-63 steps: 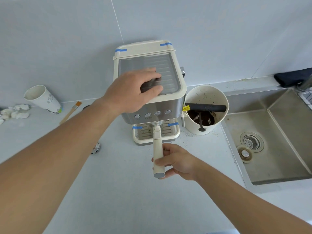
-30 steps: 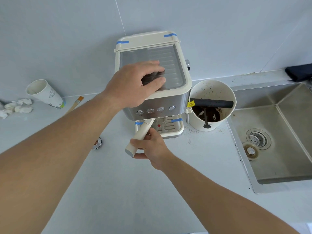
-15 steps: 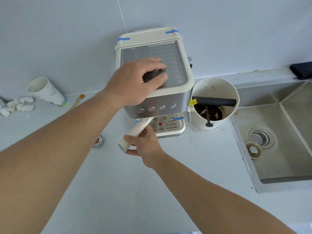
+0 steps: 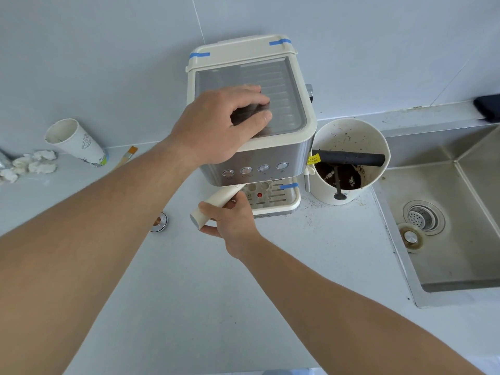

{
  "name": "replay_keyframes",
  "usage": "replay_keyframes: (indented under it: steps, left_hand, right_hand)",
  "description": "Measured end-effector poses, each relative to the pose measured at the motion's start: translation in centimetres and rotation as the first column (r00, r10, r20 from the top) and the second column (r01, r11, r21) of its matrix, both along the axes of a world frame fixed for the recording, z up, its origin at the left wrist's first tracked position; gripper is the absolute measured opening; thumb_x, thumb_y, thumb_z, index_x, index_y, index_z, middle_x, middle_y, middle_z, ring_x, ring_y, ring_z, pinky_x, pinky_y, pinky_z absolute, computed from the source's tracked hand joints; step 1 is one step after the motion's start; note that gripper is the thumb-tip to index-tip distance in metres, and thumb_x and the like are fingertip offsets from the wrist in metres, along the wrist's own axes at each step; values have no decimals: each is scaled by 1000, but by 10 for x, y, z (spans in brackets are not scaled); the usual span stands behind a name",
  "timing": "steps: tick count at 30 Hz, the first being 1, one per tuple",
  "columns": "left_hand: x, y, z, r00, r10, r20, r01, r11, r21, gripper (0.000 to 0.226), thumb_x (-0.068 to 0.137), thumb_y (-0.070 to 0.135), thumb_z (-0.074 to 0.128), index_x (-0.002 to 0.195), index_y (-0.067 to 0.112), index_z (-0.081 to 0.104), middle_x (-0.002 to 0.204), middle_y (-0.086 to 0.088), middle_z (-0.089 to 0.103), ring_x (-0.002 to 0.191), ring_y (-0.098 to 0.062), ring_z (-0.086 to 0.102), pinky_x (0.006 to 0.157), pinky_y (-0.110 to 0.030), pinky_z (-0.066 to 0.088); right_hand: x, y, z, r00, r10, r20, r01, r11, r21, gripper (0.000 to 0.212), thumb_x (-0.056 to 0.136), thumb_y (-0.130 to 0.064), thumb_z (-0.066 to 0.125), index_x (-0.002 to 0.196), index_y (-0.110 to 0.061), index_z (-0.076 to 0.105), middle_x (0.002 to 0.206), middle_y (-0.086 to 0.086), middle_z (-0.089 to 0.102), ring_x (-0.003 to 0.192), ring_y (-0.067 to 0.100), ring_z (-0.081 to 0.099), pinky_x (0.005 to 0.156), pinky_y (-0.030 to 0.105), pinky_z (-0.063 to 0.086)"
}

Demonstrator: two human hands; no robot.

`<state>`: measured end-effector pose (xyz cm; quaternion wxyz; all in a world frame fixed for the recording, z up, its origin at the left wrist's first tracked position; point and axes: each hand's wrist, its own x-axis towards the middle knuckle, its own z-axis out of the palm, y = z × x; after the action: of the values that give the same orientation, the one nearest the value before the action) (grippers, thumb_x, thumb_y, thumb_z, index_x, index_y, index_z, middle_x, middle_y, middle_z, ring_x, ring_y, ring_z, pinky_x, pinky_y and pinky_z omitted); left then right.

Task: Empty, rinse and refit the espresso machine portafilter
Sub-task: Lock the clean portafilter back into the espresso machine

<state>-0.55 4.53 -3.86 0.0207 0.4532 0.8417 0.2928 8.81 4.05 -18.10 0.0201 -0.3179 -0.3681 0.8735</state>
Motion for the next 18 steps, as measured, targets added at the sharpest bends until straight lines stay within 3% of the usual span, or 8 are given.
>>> replay_keyframes:
  steps: [4,12,18]
  left_hand:
    - [0,0,0,1000,-3,-2,3,1000,11,36,89,48,53,118,32,67,135,16,59,130,2,47,108,-38,40]
    - [1,0,0,1000,2,-1,-2,1000,16,36,90,48,53,119,31,67,135,13,60,130,2,47,109,-37,40]
    - [1,0,1,1000,8,0,-8,1000,17,34,91,45,54,119,31,68,134,12,61,129,3,47,109,-34,39]
  right_hand:
    - [1,-11,-2,1000,-19,-4,19,1000,-25,42,80,3,78,107,-18,53,100,3,58,88,15,63,67,40,64]
    - [-10,-10,0,996,-86,19,86,996,-20,46,79,1,79,113,-12,53,102,5,59,94,21,62,73,46,63]
    - [-19,-11,4,991,-126,45,127,992,-23,48,79,1,80,117,-8,51,105,6,59,86,15,61,68,40,64]
